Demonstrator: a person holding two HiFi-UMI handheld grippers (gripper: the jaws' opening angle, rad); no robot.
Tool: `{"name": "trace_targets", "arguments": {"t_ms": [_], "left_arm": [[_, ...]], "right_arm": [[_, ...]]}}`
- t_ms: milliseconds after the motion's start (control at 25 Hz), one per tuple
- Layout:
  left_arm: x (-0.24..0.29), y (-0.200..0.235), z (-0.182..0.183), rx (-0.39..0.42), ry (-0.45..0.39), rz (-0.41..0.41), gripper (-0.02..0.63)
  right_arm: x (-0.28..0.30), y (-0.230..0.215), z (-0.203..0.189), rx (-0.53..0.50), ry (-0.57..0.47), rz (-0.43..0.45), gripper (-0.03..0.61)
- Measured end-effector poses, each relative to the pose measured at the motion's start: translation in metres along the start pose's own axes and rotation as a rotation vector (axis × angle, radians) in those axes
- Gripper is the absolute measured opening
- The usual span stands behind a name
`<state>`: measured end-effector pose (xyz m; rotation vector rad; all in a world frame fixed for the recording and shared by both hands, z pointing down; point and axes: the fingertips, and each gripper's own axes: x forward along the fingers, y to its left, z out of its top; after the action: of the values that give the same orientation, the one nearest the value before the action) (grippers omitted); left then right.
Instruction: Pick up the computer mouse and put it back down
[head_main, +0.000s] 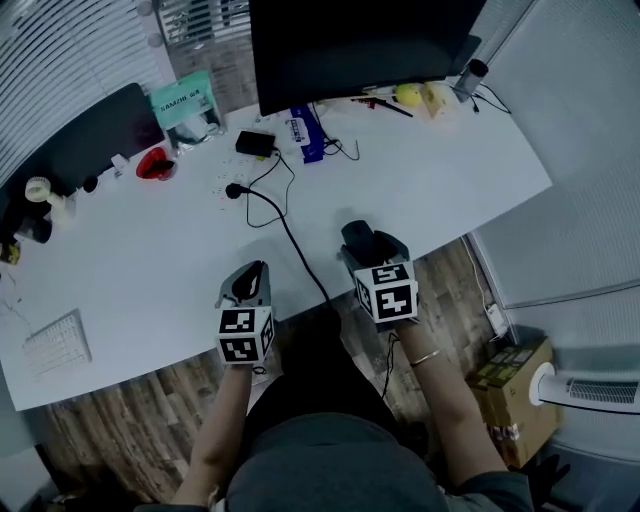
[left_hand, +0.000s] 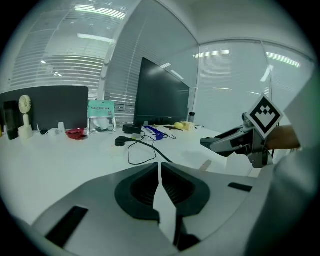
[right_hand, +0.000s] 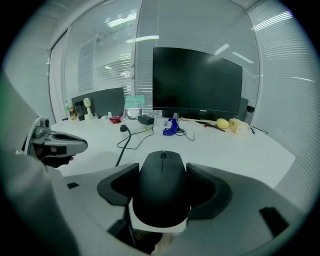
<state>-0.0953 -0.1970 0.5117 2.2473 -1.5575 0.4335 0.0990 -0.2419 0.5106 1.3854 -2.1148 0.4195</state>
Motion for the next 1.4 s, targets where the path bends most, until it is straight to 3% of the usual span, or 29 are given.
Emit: {"name": "trace_targets", "arguments": {"t_ms": [600, 840, 1400], "left_arm": [[0.064, -0.029, 0.019, 0.036, 0.041, -0.043, 0.032], [0.083, -0.031, 0.020, 0.016, 0.063, -0.032, 0.032], [0.097, -0.021, 0.015, -0.025, 0.100, 0.043, 0.032]], "right_arm": [[0.027, -0.091, -0.019, 0.075, 0.062, -0.086, 0.295], [0.043, -0.118, -0.024, 0.090, 0.080, -0.088, 0.296], [0.083, -0.138, -0.040, 0.099, 0.135, -0.048, 0.296]]}}
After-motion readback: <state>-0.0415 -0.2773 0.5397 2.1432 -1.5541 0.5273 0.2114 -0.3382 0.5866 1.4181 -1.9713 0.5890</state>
